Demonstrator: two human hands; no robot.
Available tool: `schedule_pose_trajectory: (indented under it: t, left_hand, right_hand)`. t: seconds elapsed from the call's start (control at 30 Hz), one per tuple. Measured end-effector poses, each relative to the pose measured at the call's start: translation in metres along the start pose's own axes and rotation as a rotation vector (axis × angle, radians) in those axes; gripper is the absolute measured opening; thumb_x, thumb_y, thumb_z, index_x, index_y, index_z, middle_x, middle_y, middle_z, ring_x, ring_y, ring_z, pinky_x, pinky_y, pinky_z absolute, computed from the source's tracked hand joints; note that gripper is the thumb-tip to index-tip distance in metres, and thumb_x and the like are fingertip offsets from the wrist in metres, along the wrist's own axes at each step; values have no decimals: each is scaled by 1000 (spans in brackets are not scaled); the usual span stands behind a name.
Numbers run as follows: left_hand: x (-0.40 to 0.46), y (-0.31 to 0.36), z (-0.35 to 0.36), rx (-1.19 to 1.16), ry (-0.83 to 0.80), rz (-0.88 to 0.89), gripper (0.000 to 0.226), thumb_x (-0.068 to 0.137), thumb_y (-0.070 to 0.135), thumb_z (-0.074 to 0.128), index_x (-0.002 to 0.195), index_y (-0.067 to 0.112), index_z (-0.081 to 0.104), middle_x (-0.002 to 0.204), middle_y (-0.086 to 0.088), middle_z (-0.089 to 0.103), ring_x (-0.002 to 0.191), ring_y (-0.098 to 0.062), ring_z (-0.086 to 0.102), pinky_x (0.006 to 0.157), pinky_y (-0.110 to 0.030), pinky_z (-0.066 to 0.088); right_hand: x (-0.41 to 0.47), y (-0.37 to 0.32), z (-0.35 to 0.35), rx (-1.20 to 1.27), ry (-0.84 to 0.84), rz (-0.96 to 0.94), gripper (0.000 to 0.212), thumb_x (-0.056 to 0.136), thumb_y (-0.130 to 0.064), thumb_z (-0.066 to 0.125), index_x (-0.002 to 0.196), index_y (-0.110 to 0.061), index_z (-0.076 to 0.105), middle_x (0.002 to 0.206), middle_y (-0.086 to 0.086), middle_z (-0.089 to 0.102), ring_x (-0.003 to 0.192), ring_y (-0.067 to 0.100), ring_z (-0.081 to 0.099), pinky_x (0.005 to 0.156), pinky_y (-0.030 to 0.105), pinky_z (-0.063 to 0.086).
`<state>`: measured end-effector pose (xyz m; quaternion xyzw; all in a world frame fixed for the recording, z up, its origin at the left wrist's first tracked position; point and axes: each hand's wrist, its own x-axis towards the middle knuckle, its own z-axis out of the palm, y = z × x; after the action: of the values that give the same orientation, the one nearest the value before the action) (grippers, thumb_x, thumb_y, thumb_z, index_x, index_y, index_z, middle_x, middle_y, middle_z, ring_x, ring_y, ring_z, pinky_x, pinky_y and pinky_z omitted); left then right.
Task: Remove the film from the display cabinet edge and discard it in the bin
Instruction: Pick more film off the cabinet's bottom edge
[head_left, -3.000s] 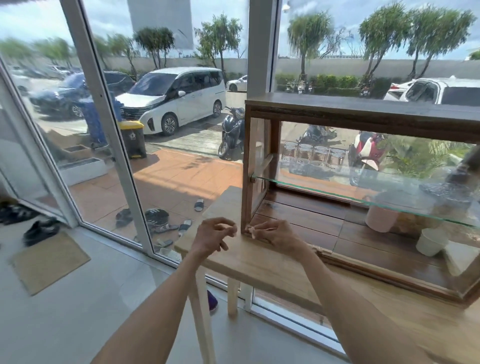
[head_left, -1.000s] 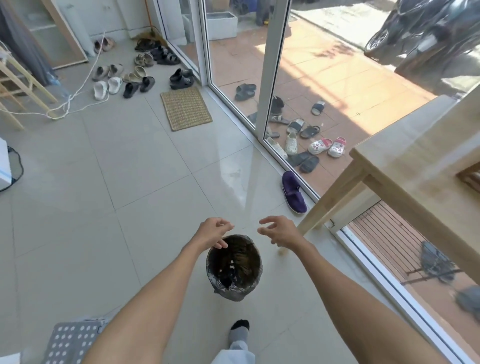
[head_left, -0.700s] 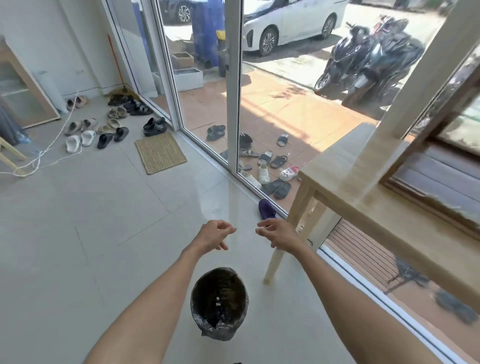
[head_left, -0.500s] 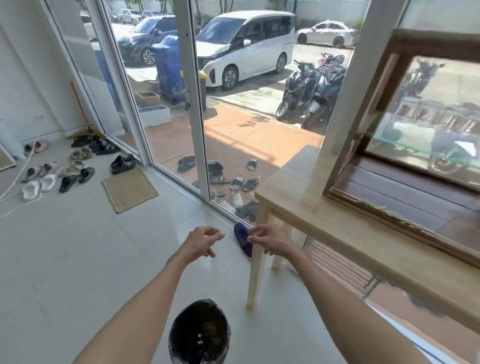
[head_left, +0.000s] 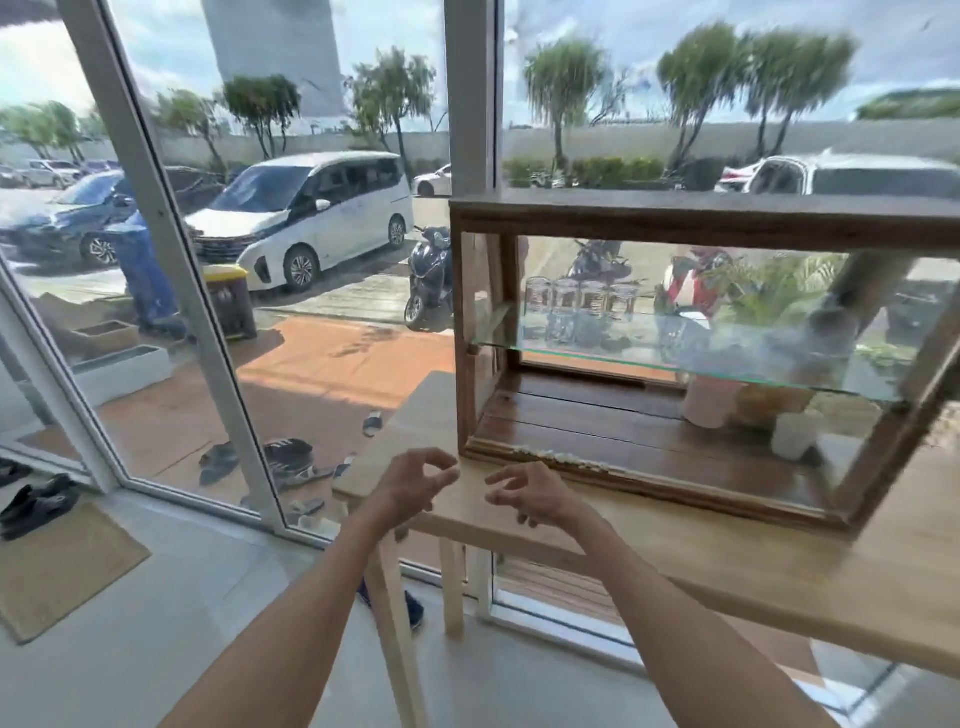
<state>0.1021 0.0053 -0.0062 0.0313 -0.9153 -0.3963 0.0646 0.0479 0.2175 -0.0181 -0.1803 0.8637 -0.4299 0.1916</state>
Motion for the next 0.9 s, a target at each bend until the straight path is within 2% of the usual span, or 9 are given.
schedule_pose_trajectory:
  t: [0.07, 0.17, 0.27, 0.33, 0.4, 0.43, 0.53, 0.63, 0.9]
  left_hand:
    - [15, 12, 11, 15, -14, 32, 24, 94, 27, 70, 115, 14, 72, 113, 2, 70, 52, -9, 63, 49, -18, 51]
    - [35, 27, 24, 48, -57, 63, 21, 94, 22, 70, 113, 14, 72, 107, -4, 71, 55, -9, 61, 48, -16, 49]
    - [56, 34, 32, 67, -92, 105, 22, 93, 19, 70, 114, 14, 72, 105, -3, 72, 60, -16, 65, 53, -28, 58]
    - [70, 34, 37, 123, -113, 128, 22, 92, 22, 71, 114, 17, 72, 107, 1, 72, 65, -24, 70, 59, -36, 61]
    - [84, 32, 42, 152, -133, 141, 24, 92, 26, 71, 115, 20, 71, 113, 4, 70, 68, -21, 68, 62, -33, 60]
    - [90, 30, 45, 161, -143, 149, 26, 92, 27, 71, 117, 21, 70, 116, 4, 70, 74, -19, 68, 66, -31, 58]
    - [107, 26, 52, 215, -169, 201, 32, 91, 28, 72, 122, 20, 69, 123, 3, 71, 109, -16, 68, 92, -30, 52]
    - [116, 23, 58, 223, -229, 216, 39, 86, 25, 76, 124, 17, 68, 123, 1, 72, 115, -16, 66, 98, -33, 51]
    - [131, 19, 68, 210, -232, 249, 28, 90, 27, 72, 118, 20, 70, 117, 3, 72, 108, -14, 67, 94, -36, 55]
  right_hand:
    - [-3, 9, -18, 3, 75, 7, 24, 89, -24, 74, 113, -22, 73, 110, 5, 74, 51, 11, 55, 47, 20, 45]
    - [-3, 16, -38, 7, 184, 9, 12, 88, -22, 74, 99, -27, 75, 99, 3, 74, 57, 7, 56, 53, 20, 48]
    - [6, 14, -52, -80, 289, -8, 22, 85, -21, 74, 106, -24, 77, 94, -1, 72, 81, 11, 63, 80, 27, 52]
    - [12, 12, -58, -172, 330, 8, 27, 84, -25, 70, 111, -26, 75, 101, -6, 73, 97, 12, 66, 88, 26, 48]
    - [19, 10, -62, -243, 344, 27, 31, 86, -27, 68, 116, -29, 73, 109, -9, 72, 104, 13, 66, 91, 26, 47]
    - [23, 9, -63, -275, 346, 35, 32, 87, -27, 67, 118, -31, 71, 112, -10, 71, 106, 14, 64, 93, 28, 47]
    - [36, 8, -62, -382, 344, 56, 35, 89, -26, 65, 124, -31, 69, 119, -9, 70, 116, 16, 60, 102, 34, 47]
    - [46, 9, -58, -471, 322, 72, 36, 89, -21, 63, 124, -28, 70, 121, -6, 72, 118, 16, 63, 103, 32, 47]
    - [59, 12, -54, -476, 310, 57, 29, 95, -20, 59, 120, -21, 72, 124, 1, 72, 121, 17, 62, 104, 30, 46]
